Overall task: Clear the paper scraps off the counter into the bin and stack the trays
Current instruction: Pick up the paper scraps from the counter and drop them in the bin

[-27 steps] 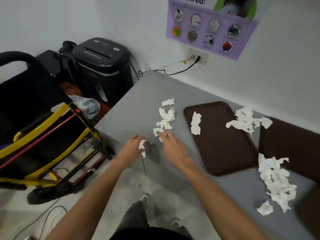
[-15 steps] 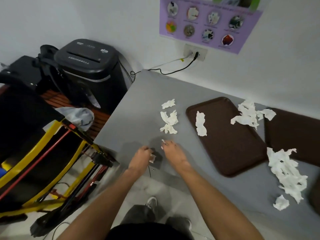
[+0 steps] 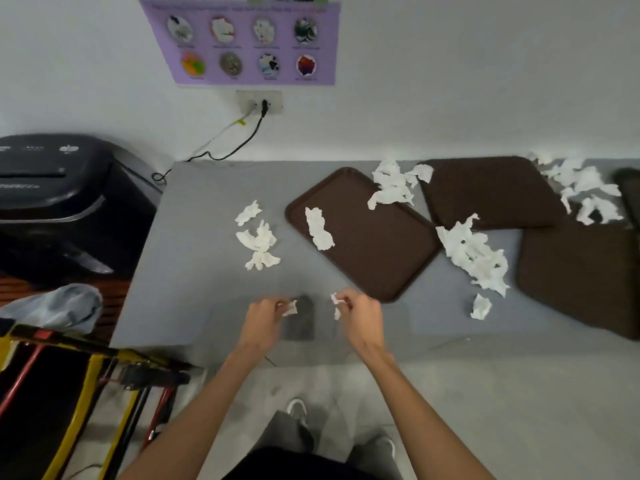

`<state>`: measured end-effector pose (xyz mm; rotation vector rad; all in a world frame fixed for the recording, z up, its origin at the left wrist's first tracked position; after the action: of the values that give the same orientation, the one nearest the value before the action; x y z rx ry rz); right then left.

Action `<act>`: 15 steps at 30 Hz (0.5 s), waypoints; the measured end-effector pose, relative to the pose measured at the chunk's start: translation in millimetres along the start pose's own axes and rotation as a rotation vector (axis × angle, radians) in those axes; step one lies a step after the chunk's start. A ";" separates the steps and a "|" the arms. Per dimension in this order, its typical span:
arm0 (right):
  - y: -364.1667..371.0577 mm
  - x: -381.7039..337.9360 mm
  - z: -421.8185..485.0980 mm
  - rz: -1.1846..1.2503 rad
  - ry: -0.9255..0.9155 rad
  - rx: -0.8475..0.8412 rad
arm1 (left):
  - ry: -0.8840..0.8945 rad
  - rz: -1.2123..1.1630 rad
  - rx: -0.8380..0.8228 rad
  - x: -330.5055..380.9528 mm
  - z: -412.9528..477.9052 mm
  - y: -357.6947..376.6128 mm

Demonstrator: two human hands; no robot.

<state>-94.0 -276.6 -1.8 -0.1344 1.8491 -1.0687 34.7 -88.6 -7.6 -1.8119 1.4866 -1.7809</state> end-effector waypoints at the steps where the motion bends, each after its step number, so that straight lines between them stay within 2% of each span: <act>1: -19.3 8.5 -8.7 0.076 0.023 0.060 | 0.035 -0.022 -0.012 17.7 -3.2 4.3; 8: -152.2 92.9 -80.2 0.279 0.127 0.339 | 0.229 -0.119 -0.033 145.5 -40.4 71.6; 15: -283.5 206.6 -180.2 0.463 0.221 0.550 | 0.388 -0.297 -0.203 295.3 -125.0 181.1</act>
<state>-439.6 -443.6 89.0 0.7236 1.5903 -1.2413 -227.8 -331.1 81.2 -1.9497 1.6530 -2.3088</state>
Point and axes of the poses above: each hand's wrist, its own z-axis towards the middle knuckle, its own y-axis out of the palm, x = y × z, the point moved 3 cm from there along z, towards the middle knuckle, and after that the axes turned 2 degrees about -y, right-handed, at the moved point
